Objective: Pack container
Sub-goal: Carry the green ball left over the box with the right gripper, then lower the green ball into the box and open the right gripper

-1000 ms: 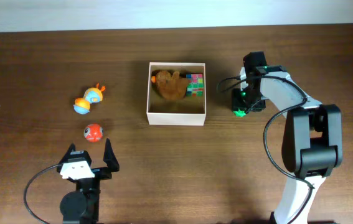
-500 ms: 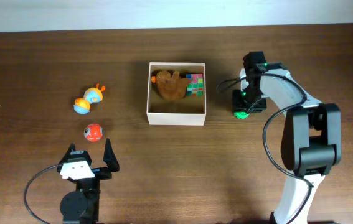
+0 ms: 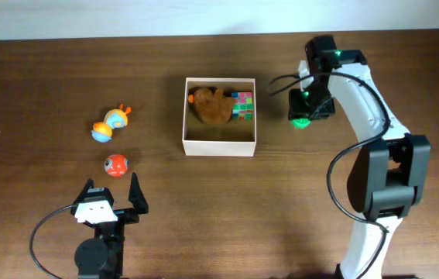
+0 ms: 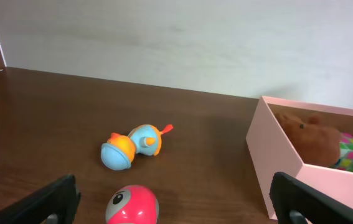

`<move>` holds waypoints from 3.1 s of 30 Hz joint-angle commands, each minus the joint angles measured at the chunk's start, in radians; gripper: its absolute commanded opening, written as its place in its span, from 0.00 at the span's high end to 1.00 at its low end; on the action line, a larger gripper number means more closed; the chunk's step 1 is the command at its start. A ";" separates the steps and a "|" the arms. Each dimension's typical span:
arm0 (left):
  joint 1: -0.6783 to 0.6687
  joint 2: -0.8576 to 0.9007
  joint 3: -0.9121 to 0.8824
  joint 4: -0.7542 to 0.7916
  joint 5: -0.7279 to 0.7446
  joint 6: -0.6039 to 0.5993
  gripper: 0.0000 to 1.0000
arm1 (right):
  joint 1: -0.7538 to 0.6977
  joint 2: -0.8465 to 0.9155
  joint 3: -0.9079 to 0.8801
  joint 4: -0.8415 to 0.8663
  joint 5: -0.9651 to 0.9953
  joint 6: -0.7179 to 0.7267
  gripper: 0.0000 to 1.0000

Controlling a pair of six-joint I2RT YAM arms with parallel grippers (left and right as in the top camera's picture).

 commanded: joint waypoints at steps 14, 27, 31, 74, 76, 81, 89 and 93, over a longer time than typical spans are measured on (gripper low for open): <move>0.005 -0.010 -0.001 -0.005 -0.003 0.016 0.01 | 0.252 -0.033 0.307 -0.135 -0.022 -0.040 0.56; 0.005 -0.010 -0.001 -0.005 -0.003 0.016 0.01 | 0.417 -0.023 0.294 -0.063 0.062 -0.100 0.55; 0.005 -0.010 -0.001 -0.005 -0.003 0.016 0.01 | 0.417 -0.002 0.293 -0.058 0.073 -0.100 0.55; 0.005 -0.010 -0.001 -0.005 -0.003 0.016 0.01 | 0.352 0.178 0.171 0.003 0.189 -0.119 0.55; 0.005 -0.010 -0.001 -0.005 -0.003 0.016 0.01 | 0.352 0.178 0.171 0.005 0.189 -0.119 0.55; 0.005 -0.010 -0.001 -0.005 -0.003 0.016 0.01 | 0.352 0.178 0.171 0.005 0.189 -0.119 0.55; 0.005 -0.010 -0.001 -0.005 -0.003 0.016 0.01 | 0.352 0.178 0.171 0.012 0.188 -0.119 0.32; 0.005 -0.010 -0.001 -0.005 -0.003 0.016 0.01 | 0.352 0.178 0.171 0.013 0.180 -0.119 0.32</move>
